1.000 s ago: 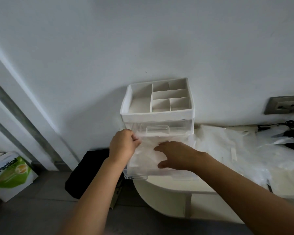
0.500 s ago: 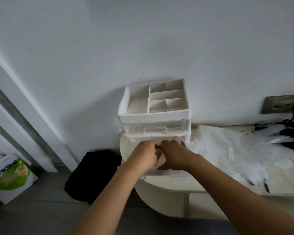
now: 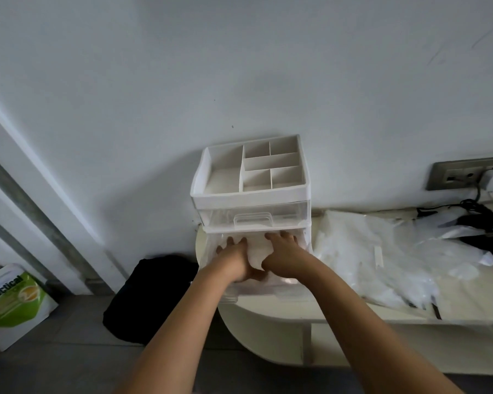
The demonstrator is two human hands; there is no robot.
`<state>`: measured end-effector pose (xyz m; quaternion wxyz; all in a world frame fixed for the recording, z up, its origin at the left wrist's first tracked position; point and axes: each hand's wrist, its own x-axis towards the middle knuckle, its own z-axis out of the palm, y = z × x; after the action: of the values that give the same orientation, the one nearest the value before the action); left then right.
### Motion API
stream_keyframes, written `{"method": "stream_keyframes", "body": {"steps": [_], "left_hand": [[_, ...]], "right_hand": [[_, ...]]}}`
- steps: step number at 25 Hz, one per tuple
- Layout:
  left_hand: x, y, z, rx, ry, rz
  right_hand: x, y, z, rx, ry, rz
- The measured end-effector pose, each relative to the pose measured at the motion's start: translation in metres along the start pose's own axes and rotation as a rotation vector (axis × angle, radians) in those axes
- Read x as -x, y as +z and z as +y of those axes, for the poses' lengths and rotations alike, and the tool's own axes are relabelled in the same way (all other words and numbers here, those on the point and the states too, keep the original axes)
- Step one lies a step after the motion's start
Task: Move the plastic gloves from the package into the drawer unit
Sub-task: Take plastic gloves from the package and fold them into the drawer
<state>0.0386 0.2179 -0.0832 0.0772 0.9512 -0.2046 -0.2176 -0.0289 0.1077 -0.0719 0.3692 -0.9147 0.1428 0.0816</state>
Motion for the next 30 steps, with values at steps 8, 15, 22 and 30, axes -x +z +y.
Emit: {"method": "stream_keyframes", "body": {"steps": [8, 15, 22, 30], "left_hand": [[0.007, -0.002, -0.004, 0.031, -0.023, 0.038], [0.010, -0.003, -0.002, 0.045, 0.001, 0.029], [0.021, -0.007, 0.001, 0.082, -0.001, 0.012], [0.075, -0.012, 0.040, 0.303, 0.451, 0.076]], "right_hand": [[0.062, -0.062, 0.022, 0.342, -0.402, 0.168], [0.055, -0.067, 0.043, 0.995, -0.551, -0.050], [0.033, -0.057, 0.035, 1.146, -0.441, -0.160], [0.034, -0.061, 0.029, 1.084, -0.377, -0.216]]}}
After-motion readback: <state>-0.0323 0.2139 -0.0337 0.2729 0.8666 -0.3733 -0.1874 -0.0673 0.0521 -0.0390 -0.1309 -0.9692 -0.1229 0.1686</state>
